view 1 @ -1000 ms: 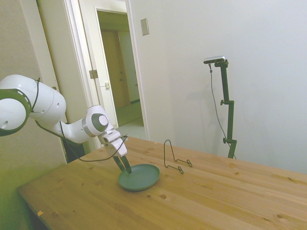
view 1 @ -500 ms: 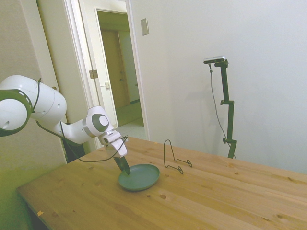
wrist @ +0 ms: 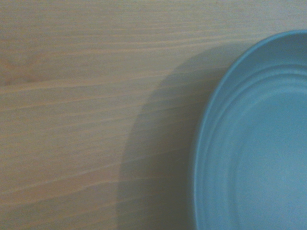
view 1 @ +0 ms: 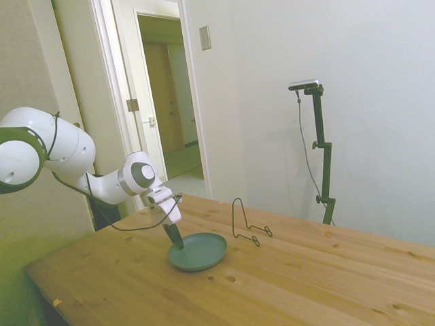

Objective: Load the plate

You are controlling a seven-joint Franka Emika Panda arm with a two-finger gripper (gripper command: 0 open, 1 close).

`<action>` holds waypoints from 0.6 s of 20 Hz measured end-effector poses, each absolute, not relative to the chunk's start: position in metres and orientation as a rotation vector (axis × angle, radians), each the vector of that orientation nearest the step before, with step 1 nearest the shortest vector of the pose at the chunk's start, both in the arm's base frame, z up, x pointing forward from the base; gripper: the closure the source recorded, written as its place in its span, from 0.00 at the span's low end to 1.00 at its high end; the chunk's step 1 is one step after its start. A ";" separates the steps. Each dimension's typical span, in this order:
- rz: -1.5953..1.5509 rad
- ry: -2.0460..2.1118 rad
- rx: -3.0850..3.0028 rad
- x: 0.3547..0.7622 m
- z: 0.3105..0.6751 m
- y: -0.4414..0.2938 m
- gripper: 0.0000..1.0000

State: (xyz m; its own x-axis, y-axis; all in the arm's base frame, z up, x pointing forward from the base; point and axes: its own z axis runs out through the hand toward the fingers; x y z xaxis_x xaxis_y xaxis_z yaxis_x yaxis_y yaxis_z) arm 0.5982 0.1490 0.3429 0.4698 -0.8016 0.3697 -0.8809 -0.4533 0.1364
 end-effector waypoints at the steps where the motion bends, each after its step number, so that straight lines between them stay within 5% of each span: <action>1: 0.361 -1.423 2.415 0.598 0.343 0.148 1.00; 12: 0.321 -1.309 2.536 0.595 0.372 0.138 1.00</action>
